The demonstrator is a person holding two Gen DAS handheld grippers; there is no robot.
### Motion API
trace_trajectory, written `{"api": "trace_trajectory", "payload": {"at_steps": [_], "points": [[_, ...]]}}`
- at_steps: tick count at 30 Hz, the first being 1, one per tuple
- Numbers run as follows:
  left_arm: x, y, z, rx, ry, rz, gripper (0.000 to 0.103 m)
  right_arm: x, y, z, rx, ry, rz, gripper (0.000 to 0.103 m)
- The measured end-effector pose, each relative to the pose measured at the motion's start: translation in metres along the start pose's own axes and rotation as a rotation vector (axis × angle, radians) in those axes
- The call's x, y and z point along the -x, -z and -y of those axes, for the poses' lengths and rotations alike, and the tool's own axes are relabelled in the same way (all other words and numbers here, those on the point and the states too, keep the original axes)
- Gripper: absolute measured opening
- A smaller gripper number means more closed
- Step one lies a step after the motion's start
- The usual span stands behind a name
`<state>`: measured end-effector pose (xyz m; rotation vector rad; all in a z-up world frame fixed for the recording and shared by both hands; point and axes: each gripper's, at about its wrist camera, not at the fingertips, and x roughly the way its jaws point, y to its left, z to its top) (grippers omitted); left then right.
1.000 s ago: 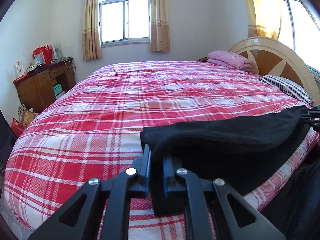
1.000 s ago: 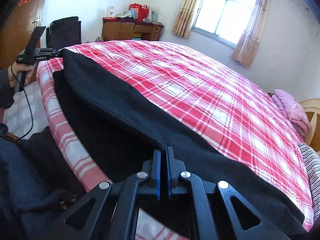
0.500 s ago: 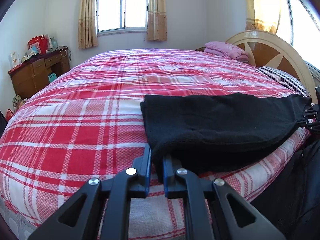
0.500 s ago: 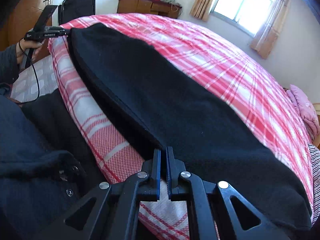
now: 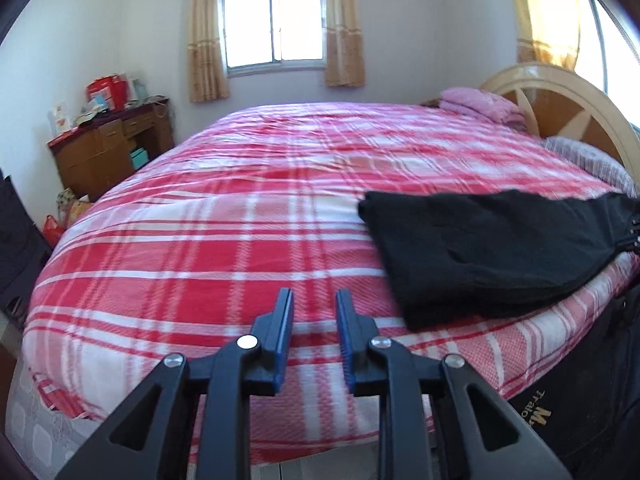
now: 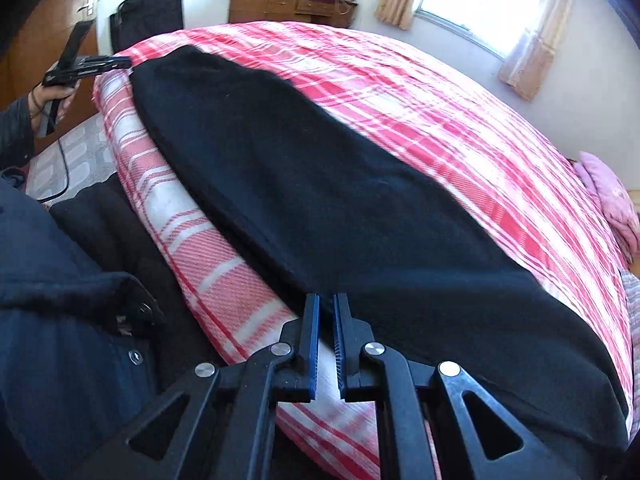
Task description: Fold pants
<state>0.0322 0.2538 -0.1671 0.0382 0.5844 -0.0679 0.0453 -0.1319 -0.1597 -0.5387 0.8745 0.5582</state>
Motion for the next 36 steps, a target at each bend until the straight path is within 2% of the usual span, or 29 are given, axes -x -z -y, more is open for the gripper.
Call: {"api": "trace_trajectory", "payload": {"at_steps": [4,6,8,9,11,14,17,20,23,25,27,30,33,36], "points": [[0.009,-0.019,0.013,0.002,0.015,0.053,0.025,0.02,0.012,0.033,-0.093,0.033,0.017,0.008],[0.007,-0.033,0.037,-0.035,0.051,0.066,0.037,0.035,0.019,0.059,-0.183,0.056,0.046,0.016],[0.003,-0.048,0.07,-0.09,0.117,0.082,0.039,0.054,0.031,0.091,-0.31,0.068,0.082,0.046],[0.001,-0.055,0.086,-0.117,0.152,0.083,0.039,0.065,0.04,0.109,-0.387,0.082,0.107,0.05],[-0.005,-0.066,0.124,-0.182,0.217,0.079,0.039,0.079,0.053,0.132,-0.486,0.099,0.136,0.05],[-0.018,-0.077,0.194,-0.311,0.328,0.055,0.04,0.096,0.072,0.163,-0.618,0.18,0.148,0.05],[-0.028,-0.082,0.25,-0.386,0.435,0.038,0.04,0.112,0.091,0.193,-0.755,0.258,0.149,0.05],[-0.038,-0.085,0.304,-0.425,0.563,0.006,0.04,0.131,0.117,0.226,-0.933,0.265,0.193,0.05],[-0.041,-0.083,0.351,-0.488,0.636,-0.016,0.04,0.14,0.148,0.255,-1.112,0.294,0.205,0.05],[-0.04,-0.079,0.381,-0.542,0.69,-0.028,0.04,0.143,0.161,0.265,-1.18,0.293,0.206,0.05],[-0.036,-0.073,0.409,-0.616,0.728,-0.039,0.04,0.144,0.171,0.271,-1.23,0.282,0.207,0.05],[-0.036,-0.059,0.439,-0.696,0.743,-0.061,0.04,0.153,0.184,0.276,-1.269,0.287,0.208,0.05],[-0.04,-0.049,0.451,-0.7,0.757,-0.096,0.04,0.161,0.19,0.277,-1.297,0.276,0.213,0.05],[-0.047,-0.037,0.457,-0.704,0.737,-0.129,0.04,0.164,0.191,0.274,-1.308,0.245,0.214,0.05]]}}
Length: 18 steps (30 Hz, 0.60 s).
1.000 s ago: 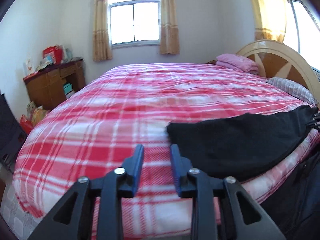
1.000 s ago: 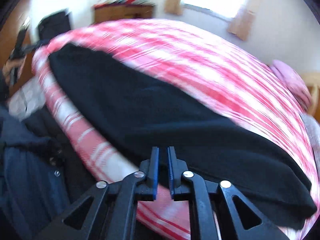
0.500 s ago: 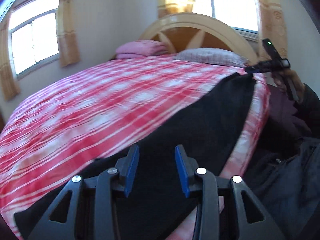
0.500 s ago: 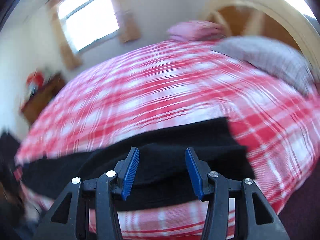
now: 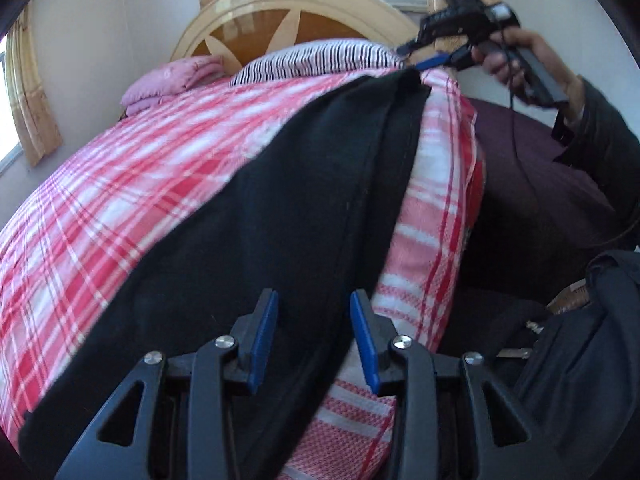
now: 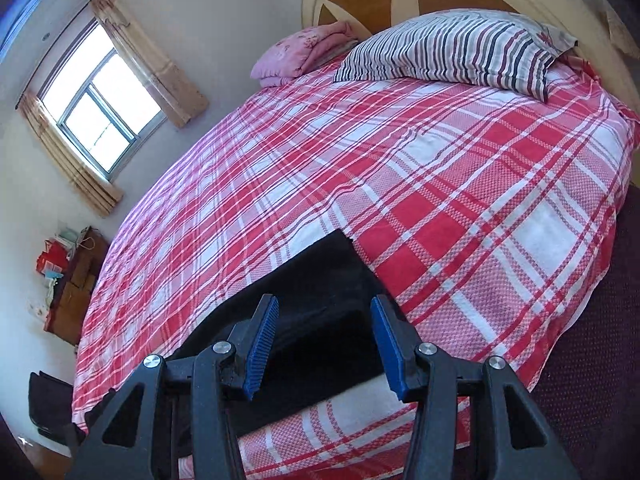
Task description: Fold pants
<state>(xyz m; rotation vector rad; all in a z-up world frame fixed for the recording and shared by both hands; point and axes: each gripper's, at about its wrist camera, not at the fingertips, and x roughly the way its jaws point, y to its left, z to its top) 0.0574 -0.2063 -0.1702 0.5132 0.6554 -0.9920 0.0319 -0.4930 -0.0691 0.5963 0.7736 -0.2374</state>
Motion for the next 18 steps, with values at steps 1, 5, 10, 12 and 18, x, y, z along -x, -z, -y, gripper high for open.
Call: {"api": "trace_trajectory", "payload": {"at_steps": [1,5,10,12,18], "points": [[-0.002,0.002,0.0,0.002,-0.001,-0.013,0.04,-0.002,0.0,-0.001,-0.005,-0.01,-0.016,0.05],[-0.001,0.005,-0.003,0.031,0.018,-0.007,0.04,-0.017,0.004,0.002,-0.021,0.008,-0.049,0.038],[0.005,0.01,-0.005,0.06,0.019,-0.002,0.037,-0.023,0.006,0.016,-0.105,-0.026,-0.08,0.03],[0.005,0.013,-0.005,0.074,0.025,0.003,0.034,-0.017,0.007,0.016,-0.122,-0.053,-0.077,0.031],[0.006,0.013,-0.018,0.126,0.031,0.018,0.016,-0.005,0.015,0.012,-0.166,-0.065,-0.076,0.034]]}}
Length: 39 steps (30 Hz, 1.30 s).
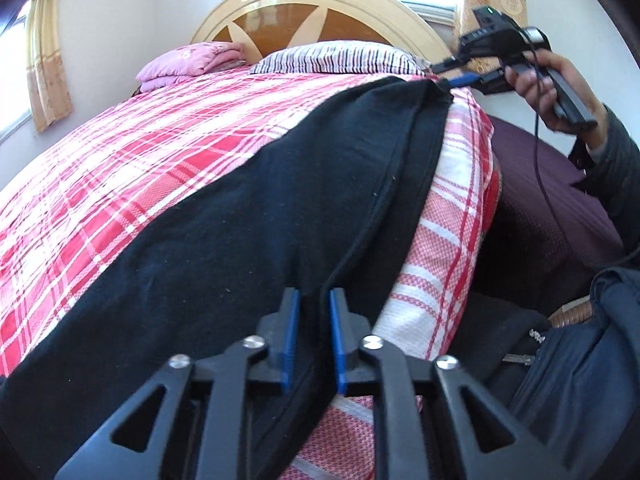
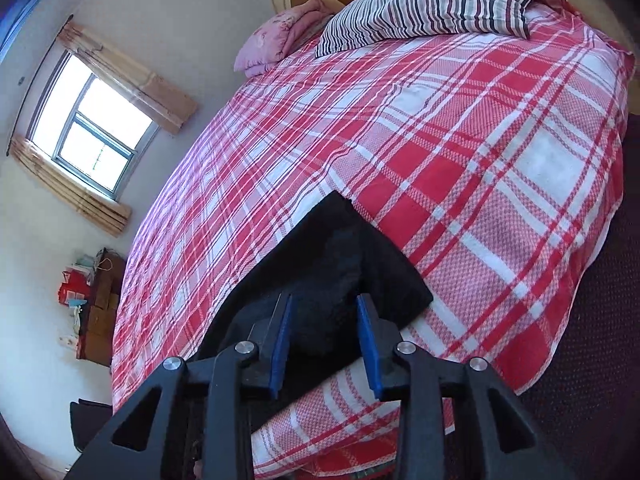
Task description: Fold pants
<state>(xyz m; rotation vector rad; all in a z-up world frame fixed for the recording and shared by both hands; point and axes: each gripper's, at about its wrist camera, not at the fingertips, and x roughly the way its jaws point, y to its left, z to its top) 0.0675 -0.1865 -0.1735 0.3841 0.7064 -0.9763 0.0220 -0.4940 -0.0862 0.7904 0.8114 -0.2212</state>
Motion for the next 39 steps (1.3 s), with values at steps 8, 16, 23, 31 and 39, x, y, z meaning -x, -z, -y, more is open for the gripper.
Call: {"api": "trace_trajectory", "payload": {"at_steps": [8,16,23,31,39], "points": [[-0.003,0.002,-0.001,0.012,0.005,0.005,0.015,0.005,0.014,0.002,0.008,0.031,0.017,0.035],[0.0,0.003,0.0,0.003,0.004,0.016,0.007,-0.014,0.001,0.003,0.053,-0.022,0.075,0.007],[0.021,-0.005,-0.002,0.011,-0.024,0.078,0.005,0.03,-0.005,-0.034,0.201,-0.086,0.225,0.006],[0.009,0.007,0.007,-0.004,0.051,0.009,0.005,0.01,0.002,0.009,0.182,0.029,0.156,0.006],[0.003,0.009,0.008,0.001,0.062,-0.01,0.005,0.006,-0.005,0.015,0.201,0.054,0.109,0.013]]}}
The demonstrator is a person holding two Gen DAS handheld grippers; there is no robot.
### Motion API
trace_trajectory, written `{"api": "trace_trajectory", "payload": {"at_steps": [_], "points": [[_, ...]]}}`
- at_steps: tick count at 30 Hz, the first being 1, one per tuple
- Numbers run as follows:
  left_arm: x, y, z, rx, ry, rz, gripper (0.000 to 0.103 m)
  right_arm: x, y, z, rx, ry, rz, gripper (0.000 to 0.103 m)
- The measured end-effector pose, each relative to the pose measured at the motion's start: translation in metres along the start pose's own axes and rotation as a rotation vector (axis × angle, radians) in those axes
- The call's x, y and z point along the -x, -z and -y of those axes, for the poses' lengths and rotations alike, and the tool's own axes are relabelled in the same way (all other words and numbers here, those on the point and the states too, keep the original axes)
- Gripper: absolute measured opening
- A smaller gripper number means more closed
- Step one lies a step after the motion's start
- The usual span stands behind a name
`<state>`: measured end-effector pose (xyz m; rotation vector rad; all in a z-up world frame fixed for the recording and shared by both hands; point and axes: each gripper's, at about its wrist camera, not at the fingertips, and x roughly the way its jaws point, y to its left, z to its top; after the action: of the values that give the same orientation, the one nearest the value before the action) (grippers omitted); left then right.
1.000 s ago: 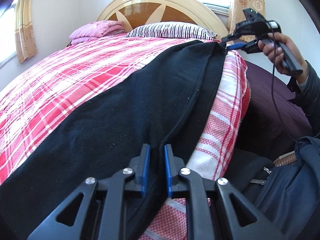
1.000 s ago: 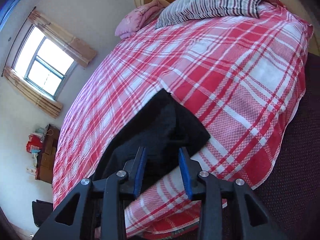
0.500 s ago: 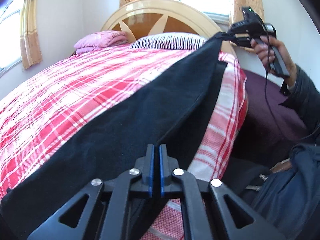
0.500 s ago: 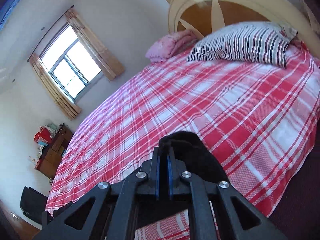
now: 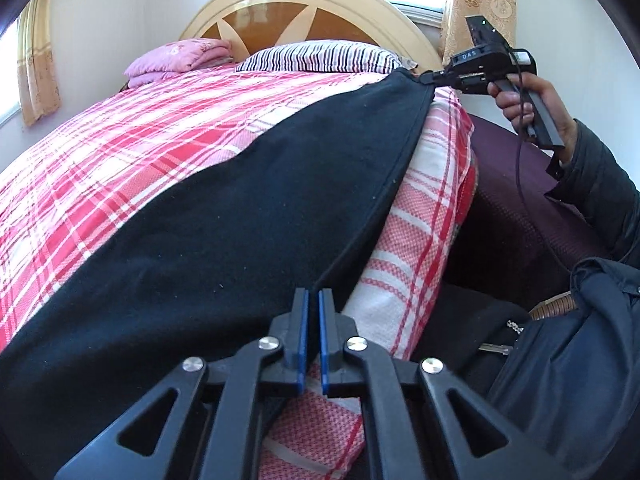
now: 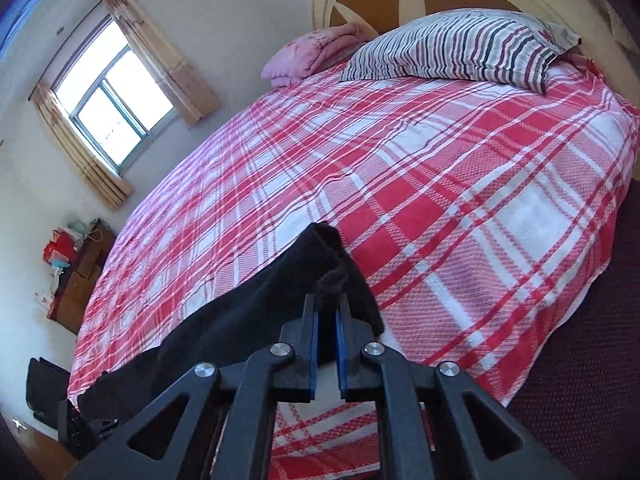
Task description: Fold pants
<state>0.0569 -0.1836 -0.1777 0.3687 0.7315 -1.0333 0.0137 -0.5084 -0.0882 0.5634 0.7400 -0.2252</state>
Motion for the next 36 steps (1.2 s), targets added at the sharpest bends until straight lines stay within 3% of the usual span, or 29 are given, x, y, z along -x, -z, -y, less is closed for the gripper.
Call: {"api": "trace_trajectory", "payload": {"at_steps": [2,4,6,12,14,15,16,17,22,26,30,31,32,33,36], "points": [[-0.001,0.0,-0.001,0.011,0.006,0.005,0.006,0.007,-0.005,0.005,-0.016,0.062,0.034,0.047],[-0.001,0.001,-0.003,0.019,0.011,0.006,0.006,0.016,-0.014,0.015,-0.057,0.077,0.079,0.055],[-0.001,0.0,-0.003,0.019,0.004,0.01,0.007,0.016,-0.027,0.02,-0.081,0.036,0.07,0.055],[0.001,-0.002,-0.001,0.012,-0.032,0.028,0.007,-0.03,-0.047,0.003,-0.019,-0.01,-0.119,0.052],[0.0,-0.001,-0.001,0.018,-0.028,0.026,0.007,-0.047,-0.05,-0.001,-0.008,-0.031,-0.169,0.028],[0.0,-0.001,-0.002,0.021,-0.028,0.024,0.007,-0.054,-0.05,-0.003,-0.012,-0.038,-0.187,0.025],[0.0,0.0,-0.003,0.023,-0.027,0.023,0.007,-0.058,-0.051,-0.004,-0.013,-0.036,-0.187,0.02],[-0.001,0.001,-0.003,0.024,-0.025,0.023,0.007,-0.061,-0.052,-0.006,-0.001,-0.033,-0.179,0.007],[-0.001,0.002,-0.003,0.028,-0.027,0.028,0.007,-0.04,-0.059,-0.026,0.084,-0.065,-0.043,0.004],[0.0,0.003,-0.001,0.025,-0.037,0.035,0.008,-0.031,-0.061,-0.034,0.111,-0.075,0.039,0.004],[0.0,0.004,-0.002,0.032,-0.038,0.035,0.011,-0.056,-0.057,-0.018,0.093,0.071,-0.041,0.008],[0.001,0.004,-0.002,0.03,-0.039,0.035,0.011,-0.064,-0.055,-0.012,0.092,0.121,-0.064,0.016],[0.002,0.004,-0.002,0.029,-0.043,0.037,0.013,-0.066,-0.053,-0.006,0.092,0.16,-0.066,0.035],[0.003,0.004,-0.002,0.028,-0.049,0.04,0.018,-0.064,-0.051,0.001,0.083,0.194,-0.046,0.04],[0.009,0.003,-0.005,0.039,-0.078,0.059,0.034,-0.04,-0.046,0.014,0.041,0.157,-0.002,0.043]]}}
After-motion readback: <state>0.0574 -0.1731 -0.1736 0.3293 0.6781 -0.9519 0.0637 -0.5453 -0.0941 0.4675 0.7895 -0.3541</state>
